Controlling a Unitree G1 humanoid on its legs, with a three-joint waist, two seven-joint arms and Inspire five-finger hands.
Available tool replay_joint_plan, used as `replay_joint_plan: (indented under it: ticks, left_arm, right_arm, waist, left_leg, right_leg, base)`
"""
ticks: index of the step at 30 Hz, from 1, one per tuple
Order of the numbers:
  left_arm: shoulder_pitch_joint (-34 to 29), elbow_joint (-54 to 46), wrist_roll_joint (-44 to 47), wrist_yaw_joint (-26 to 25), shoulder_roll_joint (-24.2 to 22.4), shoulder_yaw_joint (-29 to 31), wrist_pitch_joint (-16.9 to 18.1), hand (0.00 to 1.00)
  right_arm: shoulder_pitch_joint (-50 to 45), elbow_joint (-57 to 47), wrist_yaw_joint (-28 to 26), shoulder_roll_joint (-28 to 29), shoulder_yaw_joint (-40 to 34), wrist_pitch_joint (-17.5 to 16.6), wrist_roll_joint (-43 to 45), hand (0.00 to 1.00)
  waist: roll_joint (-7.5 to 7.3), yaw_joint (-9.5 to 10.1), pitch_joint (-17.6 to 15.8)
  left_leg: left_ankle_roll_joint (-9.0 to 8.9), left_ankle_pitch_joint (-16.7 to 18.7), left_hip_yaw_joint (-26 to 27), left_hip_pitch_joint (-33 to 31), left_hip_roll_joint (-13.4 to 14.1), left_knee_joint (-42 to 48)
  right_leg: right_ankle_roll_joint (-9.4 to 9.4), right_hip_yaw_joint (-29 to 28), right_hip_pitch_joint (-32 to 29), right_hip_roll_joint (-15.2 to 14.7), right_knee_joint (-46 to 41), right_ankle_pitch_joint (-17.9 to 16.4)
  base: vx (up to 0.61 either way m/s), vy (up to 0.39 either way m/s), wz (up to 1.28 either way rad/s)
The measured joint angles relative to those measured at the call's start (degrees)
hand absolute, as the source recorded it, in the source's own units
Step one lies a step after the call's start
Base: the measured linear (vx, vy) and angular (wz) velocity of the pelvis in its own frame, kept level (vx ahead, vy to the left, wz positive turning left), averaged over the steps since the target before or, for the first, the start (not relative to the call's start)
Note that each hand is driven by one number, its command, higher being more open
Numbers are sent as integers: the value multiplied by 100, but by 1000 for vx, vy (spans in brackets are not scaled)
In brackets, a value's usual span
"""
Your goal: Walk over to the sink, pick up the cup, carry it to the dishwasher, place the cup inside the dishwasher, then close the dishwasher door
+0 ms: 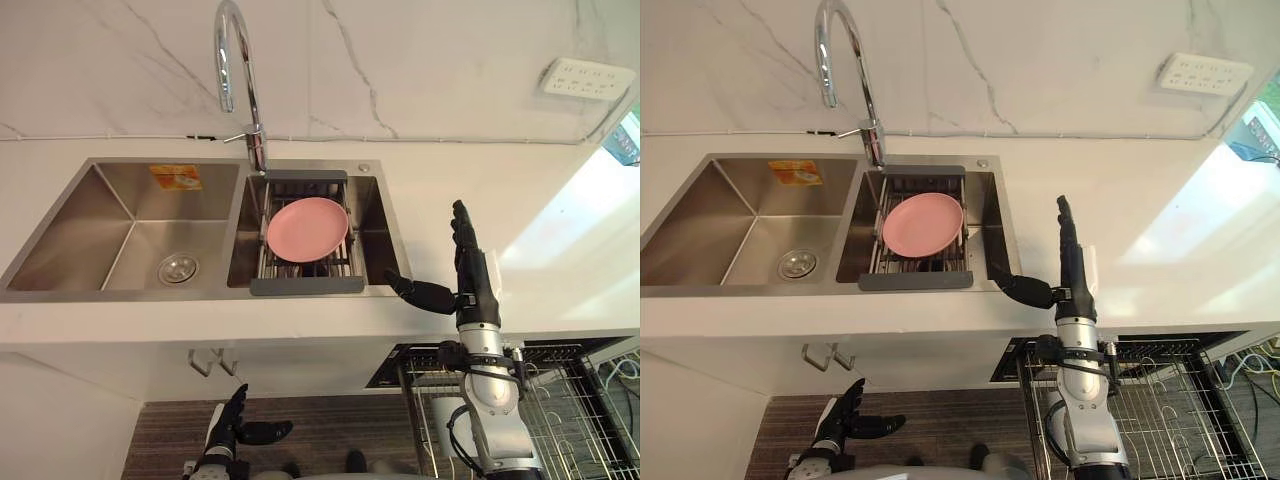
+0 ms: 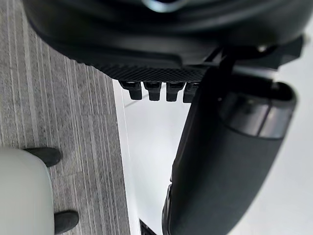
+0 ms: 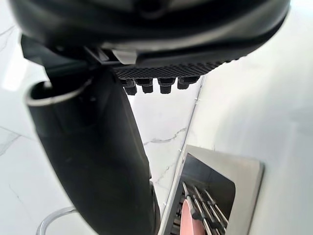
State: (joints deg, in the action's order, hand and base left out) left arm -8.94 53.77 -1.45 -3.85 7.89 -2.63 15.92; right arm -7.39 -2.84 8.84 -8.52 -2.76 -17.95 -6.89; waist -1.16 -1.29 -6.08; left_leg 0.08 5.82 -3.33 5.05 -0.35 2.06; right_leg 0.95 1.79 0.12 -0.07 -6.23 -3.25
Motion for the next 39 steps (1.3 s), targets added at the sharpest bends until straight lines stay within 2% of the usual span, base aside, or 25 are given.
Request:
replay_joint_plan:
  ticks: [5,6,12,17,18,19,21,26,29,32,39]
  left_arm:
    - [1,20,-37,-5,-2,1,56,100]
    - [-86,90,-78,-85,-13,7,67,100]
    - [-94,96,-69,-63,-22,52,67,100]
    - [-117,275,296,239,-32,272,60,100]
    - [-128,307,387,301,-31,320,48,100]
    - [-148,346,513,409,-37,405,16,100]
    - [-159,369,649,498,-49,458,-28,100]
    - [-329,400,826,639,-19,595,-83,100]
    - [-522,419,822,646,0,635,-179,100]
    - [-689,429,812,655,12,676,-270,100]
    - [-781,373,791,667,1,679,-332,100]
  right_arm:
    - [13,-12,-338,-1,-28,-13,5,100]
    - [15,-8,-549,-3,-17,-12,3,100]
    - [11,7,-609,2,-13,-12,13,100]
    - [-84,7,-813,26,45,-13,274,100]
    - [-113,7,-870,27,94,-13,335,100]
    - [-176,6,-919,32,151,-13,345,100]
    - [-211,7,-938,10,203,-13,345,100]
    - [-181,6,-967,-30,432,-14,230,100]
    - [-140,6,-934,-96,447,-13,-18,100]
    - [-24,35,-834,-202,454,8,-446,100]
    - [569,611,-485,-416,545,434,-1685,100]
  waist:
    - [7,1,11]
    - [35,7,301]
    - [35,3,301]
    - [33,-69,301]
    - [33,-81,301]
    - [34,-107,300]
    - [39,-107,296]
    - [45,-68,300]
    - [46,36,302]
    - [46,43,300]
    - [39,190,294]
  left_leg:
    - [-2,2,103,3,-9,-34]
    - [-6,1,103,18,-8,-96]
    - [-14,6,189,68,-1,-120]
    - [-117,75,401,173,17,-162]
    - [-133,89,522,176,32,-169]
    - [-161,113,903,179,137,-160]
    - [-193,106,1115,198,182,-153]
    - [-130,52,1010,305,129,-208]
    - [-124,-3,968,329,111,-285]
    - [-133,-50,834,336,101,-351]
    - [-138,-168,757,349,88,-521]
  right_leg:
    - [23,-91,44,-1,177,90]
    - [30,-69,118,-7,356,164]
    - [30,-135,128,-1,355,164]
    - [33,-186,211,-13,355,166]
    - [34,-185,219,-20,353,166]
    - [38,-137,248,-39,352,164]
    - [52,-72,289,-75,352,155]
    - [103,113,423,-138,357,122]
    - [106,186,427,-151,383,122]
    - [109,330,474,-167,430,123]
    - [109,429,486,-174,520,123]
  base:
    - [15,25,-10]
    - [0,0,0]
    - [0,1,-5]
    - [-6,12,-8]
    - [-36,10,2]
    - [-31,0,10]
    - [-14,-2,18]
    - [7,11,14]
    - [12,-7,8]
    - [8,-22,23]
    - [-18,-29,6]
